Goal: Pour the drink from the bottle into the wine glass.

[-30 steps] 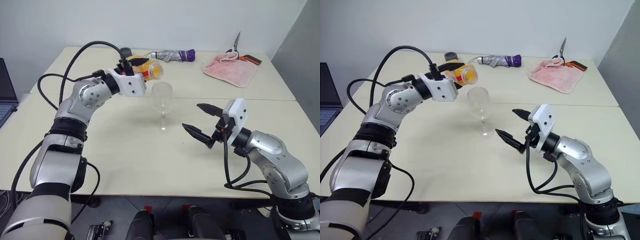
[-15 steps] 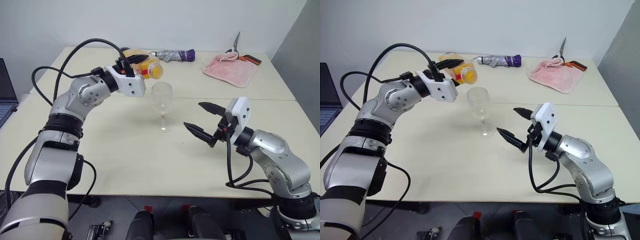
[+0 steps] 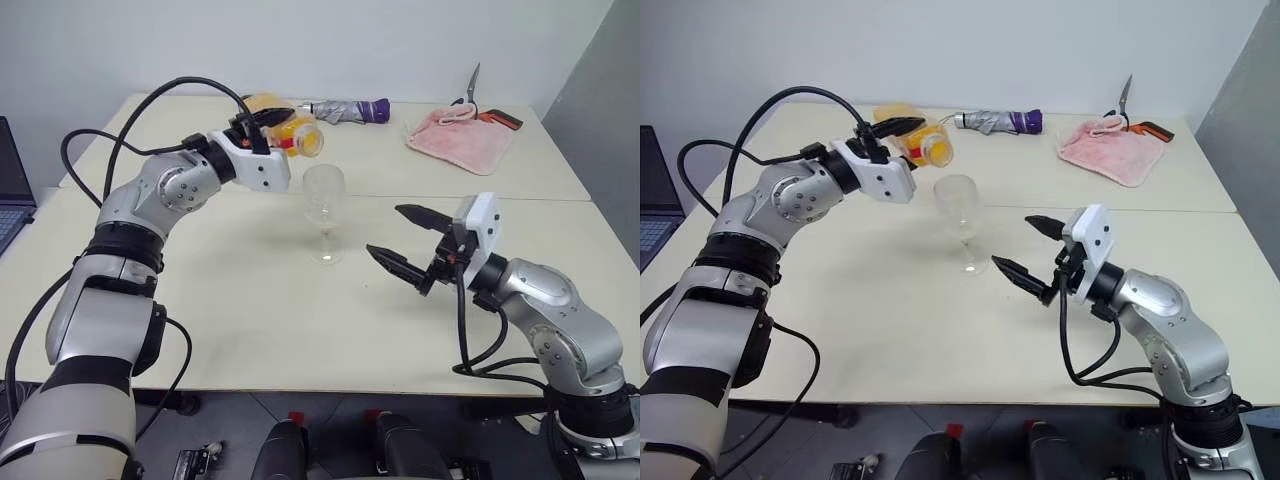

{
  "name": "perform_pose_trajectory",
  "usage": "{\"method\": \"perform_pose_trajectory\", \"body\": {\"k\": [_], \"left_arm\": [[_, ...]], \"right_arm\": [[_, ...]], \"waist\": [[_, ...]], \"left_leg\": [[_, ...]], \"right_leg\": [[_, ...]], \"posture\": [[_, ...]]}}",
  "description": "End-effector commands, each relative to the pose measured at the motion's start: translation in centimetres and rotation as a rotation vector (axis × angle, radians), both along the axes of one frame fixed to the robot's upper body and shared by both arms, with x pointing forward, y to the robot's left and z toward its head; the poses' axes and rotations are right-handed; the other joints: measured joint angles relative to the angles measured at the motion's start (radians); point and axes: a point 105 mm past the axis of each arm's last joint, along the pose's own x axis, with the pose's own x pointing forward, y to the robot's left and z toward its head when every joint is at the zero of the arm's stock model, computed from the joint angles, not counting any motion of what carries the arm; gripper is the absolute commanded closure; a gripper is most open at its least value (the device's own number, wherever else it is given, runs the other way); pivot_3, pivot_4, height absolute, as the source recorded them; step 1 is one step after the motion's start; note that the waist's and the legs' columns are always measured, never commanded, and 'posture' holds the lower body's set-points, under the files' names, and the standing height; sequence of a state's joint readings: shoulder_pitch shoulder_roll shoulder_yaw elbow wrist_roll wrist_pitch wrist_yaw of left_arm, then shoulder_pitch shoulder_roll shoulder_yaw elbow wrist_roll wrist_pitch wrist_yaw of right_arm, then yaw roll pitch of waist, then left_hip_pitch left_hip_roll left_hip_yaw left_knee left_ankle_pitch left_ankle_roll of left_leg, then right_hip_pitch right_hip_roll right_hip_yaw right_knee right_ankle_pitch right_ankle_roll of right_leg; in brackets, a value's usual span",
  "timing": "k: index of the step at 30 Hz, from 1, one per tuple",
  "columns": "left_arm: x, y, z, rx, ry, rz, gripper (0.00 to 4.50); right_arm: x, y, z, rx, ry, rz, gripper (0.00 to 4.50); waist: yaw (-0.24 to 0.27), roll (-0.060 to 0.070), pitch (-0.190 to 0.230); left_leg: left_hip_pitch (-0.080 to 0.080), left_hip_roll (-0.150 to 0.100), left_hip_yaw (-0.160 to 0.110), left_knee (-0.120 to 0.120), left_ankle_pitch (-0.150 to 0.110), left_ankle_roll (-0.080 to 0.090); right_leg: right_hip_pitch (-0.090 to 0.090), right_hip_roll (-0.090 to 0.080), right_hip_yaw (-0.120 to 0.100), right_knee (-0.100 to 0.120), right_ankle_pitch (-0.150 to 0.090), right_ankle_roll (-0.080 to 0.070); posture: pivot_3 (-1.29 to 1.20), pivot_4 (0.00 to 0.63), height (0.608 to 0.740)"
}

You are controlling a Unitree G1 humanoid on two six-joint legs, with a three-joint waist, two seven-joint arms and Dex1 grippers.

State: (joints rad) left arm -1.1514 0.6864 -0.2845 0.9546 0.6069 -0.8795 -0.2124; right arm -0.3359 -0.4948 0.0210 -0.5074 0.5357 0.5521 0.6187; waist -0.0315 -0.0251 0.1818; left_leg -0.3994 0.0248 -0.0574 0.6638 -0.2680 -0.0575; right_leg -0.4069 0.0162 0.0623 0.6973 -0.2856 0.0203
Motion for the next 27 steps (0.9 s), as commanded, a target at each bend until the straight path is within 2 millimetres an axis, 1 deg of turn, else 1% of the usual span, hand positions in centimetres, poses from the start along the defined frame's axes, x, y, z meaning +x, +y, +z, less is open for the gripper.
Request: {"method": "perform_pose_trajectory", "body": {"k": [1, 7, 12, 27], "left_arm": [[-0.5, 0.0, 3.0, -0.014, -0.097, -0.013, 2.77], [-0.3, 0.1, 3.1, -0.005, -0.103, -0.003, 2.77], [-0.2, 0.1, 3.2, 0.001, -0.109, -0.002, 2.77], [-0.2, 0.1, 3.5, 0.018, -0.124, -0.004, 2.77]], "right_arm": [[-0.8, 0.0, 1.4, 0.035, -0.062, 0.023, 0.0], [-0.8, -0.2, 1.8, 0.068, -0.085, 0.015, 0.0], [-1.4, -0.2, 1.9, 0.086, -0.096, 0.043, 0.0], [-1.9, 0.0, 1.5, 0.092, -0.069, 0.066, 0.0]], "waist": [[0.0, 0.0, 0.0], [0.0, 0.0, 0.0], [0.0, 0.0, 0.0], [0.0, 0.0, 0.0]], "left_leg": [[0.0, 0.0, 0.0, 0.0, 0.0, 0.0], [0.0, 0.0, 0.0, 0.0, 0.0, 0.0], [0.0, 0.0, 0.0, 0.0, 0.0, 0.0], [0.0, 0.0, 0.0, 0.0, 0.0, 0.0]], "right_leg": [[0.0, 0.0, 0.0, 0.0, 0.0, 0.0], [0.0, 0.0, 0.0, 0.0, 0.0, 0.0], [0.0, 0.0, 0.0, 0.0, 0.0, 0.0], [0.0, 0.0, 0.0, 0.0, 0.0, 0.0]], "posture": [[0.0, 0.15, 0.74], [0.0, 0.15, 0.74], [0.0, 0.15, 0.74], [0.0, 0.15, 0.74]]}}
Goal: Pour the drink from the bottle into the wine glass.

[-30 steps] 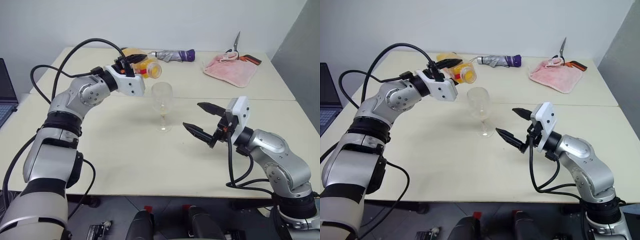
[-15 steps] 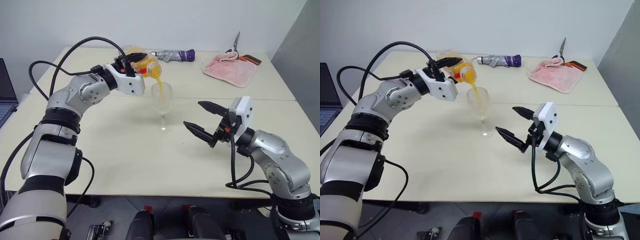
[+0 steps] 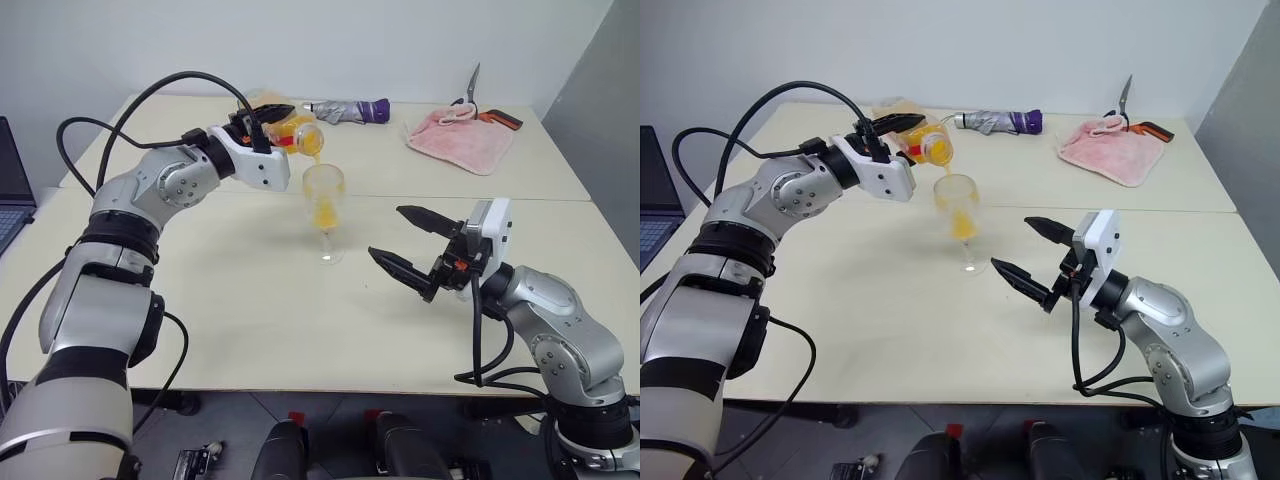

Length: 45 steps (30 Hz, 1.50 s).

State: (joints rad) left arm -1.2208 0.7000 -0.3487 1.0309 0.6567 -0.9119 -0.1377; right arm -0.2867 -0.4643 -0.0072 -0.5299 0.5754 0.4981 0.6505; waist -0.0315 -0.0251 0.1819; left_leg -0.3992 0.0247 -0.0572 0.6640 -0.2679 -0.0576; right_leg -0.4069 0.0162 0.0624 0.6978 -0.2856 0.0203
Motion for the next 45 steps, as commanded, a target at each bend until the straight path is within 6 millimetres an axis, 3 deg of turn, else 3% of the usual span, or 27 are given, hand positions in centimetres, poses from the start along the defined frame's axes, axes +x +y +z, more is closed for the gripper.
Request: {"method": "perform_pose_trajectory", "body": {"k": [1, 45], "left_arm": [[-0.5, 0.1, 2.8, -0.025, -0.088, -0.012, 2.77], [-0.6, -0.5, 3.9, 0.032, -0.14, -0.02, 2.77]], "right_arm": [[-0.8, 0.0, 1.1, 0.018, -0.047, 0.022, 0.0], [-1.2, 0.2, -0.1, -0.024, -0.017, 0.031, 0.0]], "waist": [[0.0, 0.0, 0.0], [0.0, 0.0, 0.0]], "left_leg": [[0.0, 0.0, 0.0, 0.0, 0.0, 0.0], [0.0, 0.0, 0.0, 0.0, 0.0, 0.0]], "right_leg": [[0.0, 0.0, 0.0, 0.0, 0.0, 0.0], [0.0, 0.0, 0.0, 0.0, 0.0, 0.0]], "posture": [[0.0, 0.15, 0.74], [0.0, 0.15, 0.74]]}}
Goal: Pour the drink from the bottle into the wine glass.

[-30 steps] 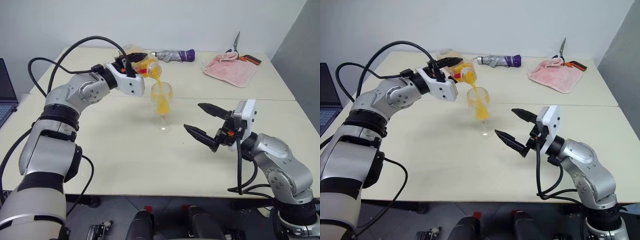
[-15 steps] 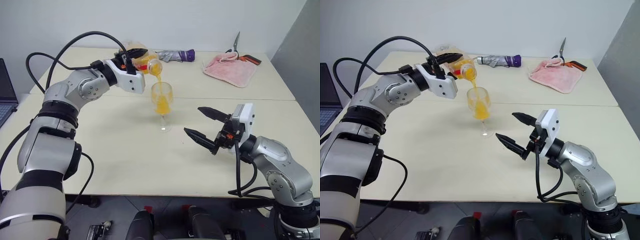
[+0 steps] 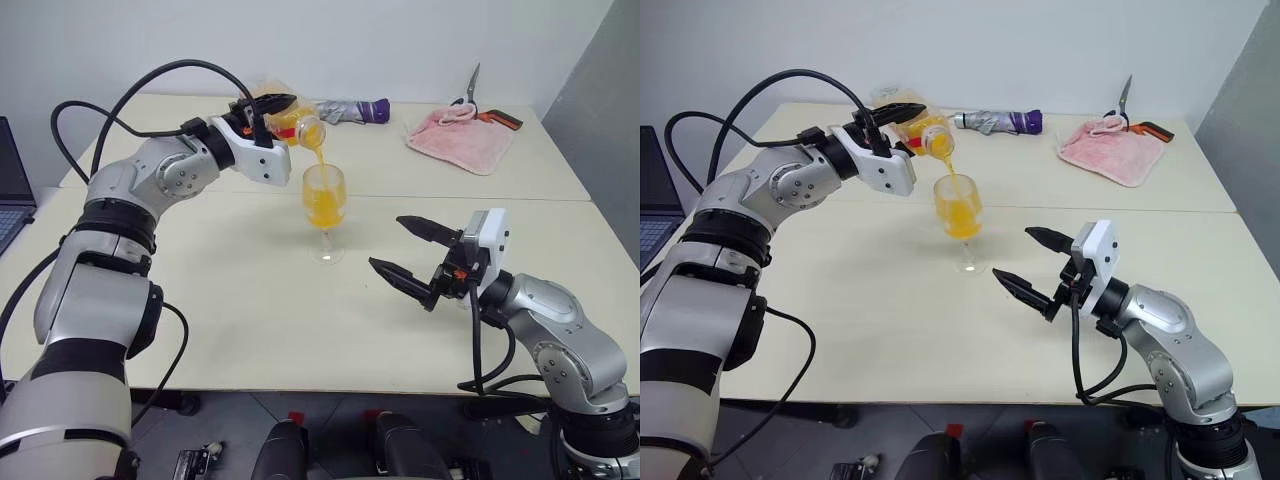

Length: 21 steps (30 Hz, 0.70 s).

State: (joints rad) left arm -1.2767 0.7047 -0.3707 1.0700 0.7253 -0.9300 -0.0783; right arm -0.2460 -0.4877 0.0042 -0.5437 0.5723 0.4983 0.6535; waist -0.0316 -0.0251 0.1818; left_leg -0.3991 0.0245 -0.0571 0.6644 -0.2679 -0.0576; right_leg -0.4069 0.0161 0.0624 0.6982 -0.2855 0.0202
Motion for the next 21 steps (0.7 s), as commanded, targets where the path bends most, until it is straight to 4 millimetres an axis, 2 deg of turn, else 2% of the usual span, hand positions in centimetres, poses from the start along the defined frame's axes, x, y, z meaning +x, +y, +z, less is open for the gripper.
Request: {"method": "perform_pose_trajectory", "body": {"k": [1, 21], "left_arm": [[-0.68, -0.29, 2.89, -0.006, -0.089, -0.026, 2.77], [-0.56, -0.26, 3.26, 0.018, -0.111, -0.013, 2.77]], "right_arm": [[-0.82, 0.36, 0.93, 0.005, -0.046, 0.032, 0.0], [-0.6, 0.52, 0.76, 0.003, -0.044, 0.023, 0.0]], "waist": [[0.0, 0.0, 0.0], [0.0, 0.0, 0.0]], "left_leg": [[0.0, 0.0, 0.0, 0.0, 0.0, 0.0], [0.0, 0.0, 0.0, 0.0, 0.0, 0.0]], "right_leg": [[0.0, 0.0, 0.0, 0.0, 0.0, 0.0], [0.0, 0.0, 0.0, 0.0, 0.0, 0.0]], "posture": [[0.0, 0.15, 0.74], [0.0, 0.15, 0.74]]}}
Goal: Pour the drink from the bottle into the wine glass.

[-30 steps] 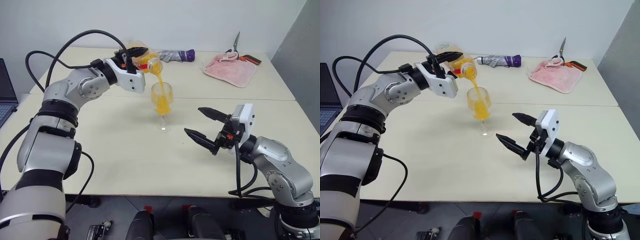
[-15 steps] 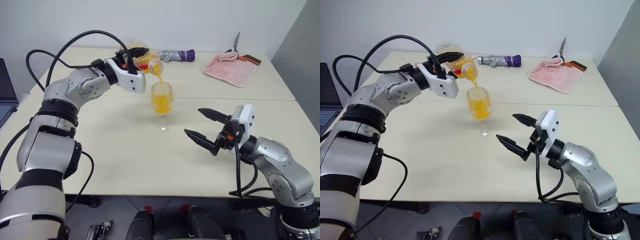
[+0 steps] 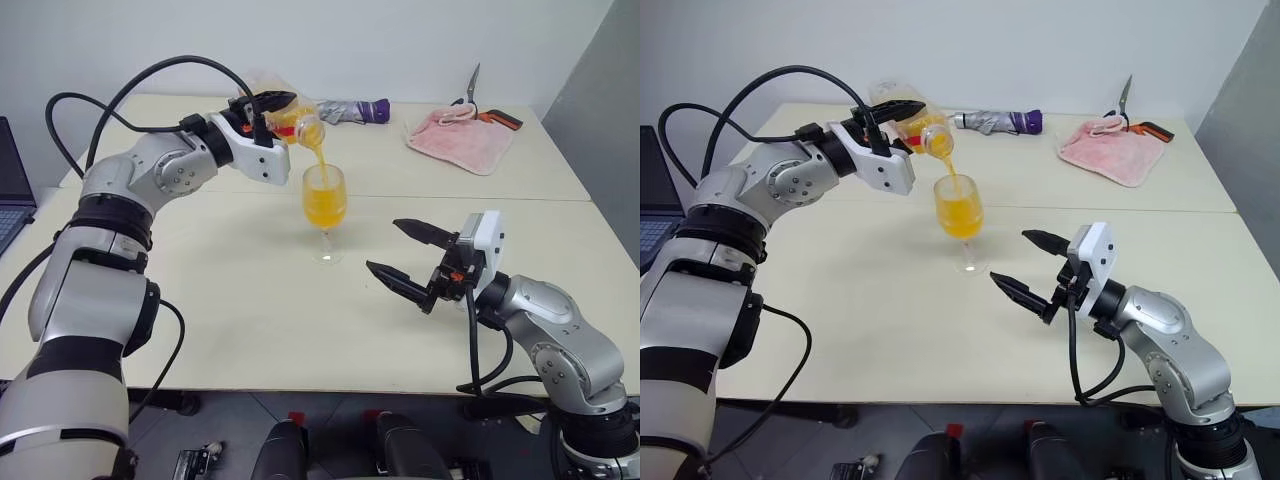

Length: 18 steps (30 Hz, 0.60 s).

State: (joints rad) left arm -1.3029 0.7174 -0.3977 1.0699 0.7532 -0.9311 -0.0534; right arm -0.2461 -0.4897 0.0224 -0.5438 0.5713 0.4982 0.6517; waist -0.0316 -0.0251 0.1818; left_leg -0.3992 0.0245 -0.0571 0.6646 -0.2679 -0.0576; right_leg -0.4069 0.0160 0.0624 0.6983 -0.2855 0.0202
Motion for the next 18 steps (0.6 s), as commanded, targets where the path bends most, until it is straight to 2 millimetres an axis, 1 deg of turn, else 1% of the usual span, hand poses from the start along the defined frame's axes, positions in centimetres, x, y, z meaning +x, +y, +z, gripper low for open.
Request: {"method": "perform_pose_trajectory", "body": {"k": [1, 18], "left_arm": [[-0.51, -0.19, 2.68, -0.019, -0.082, -0.017, 2.77], [-0.41, -0.25, 2.63, -0.018, -0.087, -0.017, 2.77]], "right_arm": [[-0.5, 0.17, 0.99, 0.009, -0.051, 0.01, 0.0], [-0.71, 0.23, 0.83, 0.003, -0.044, 0.011, 0.0]], "waist": [[0.0, 0.0, 0.0], [0.0, 0.0, 0.0]], "left_leg": [[0.0, 0.0, 0.0, 0.0, 0.0, 0.0], [0.0, 0.0, 0.0, 0.0, 0.0, 0.0]], "right_leg": [[0.0, 0.0, 0.0, 0.0, 0.0, 0.0], [0.0, 0.0, 0.0, 0.0, 0.0, 0.0]], "posture": [[0.0, 0.15, 0.74], [0.0, 0.15, 0.74]]}}
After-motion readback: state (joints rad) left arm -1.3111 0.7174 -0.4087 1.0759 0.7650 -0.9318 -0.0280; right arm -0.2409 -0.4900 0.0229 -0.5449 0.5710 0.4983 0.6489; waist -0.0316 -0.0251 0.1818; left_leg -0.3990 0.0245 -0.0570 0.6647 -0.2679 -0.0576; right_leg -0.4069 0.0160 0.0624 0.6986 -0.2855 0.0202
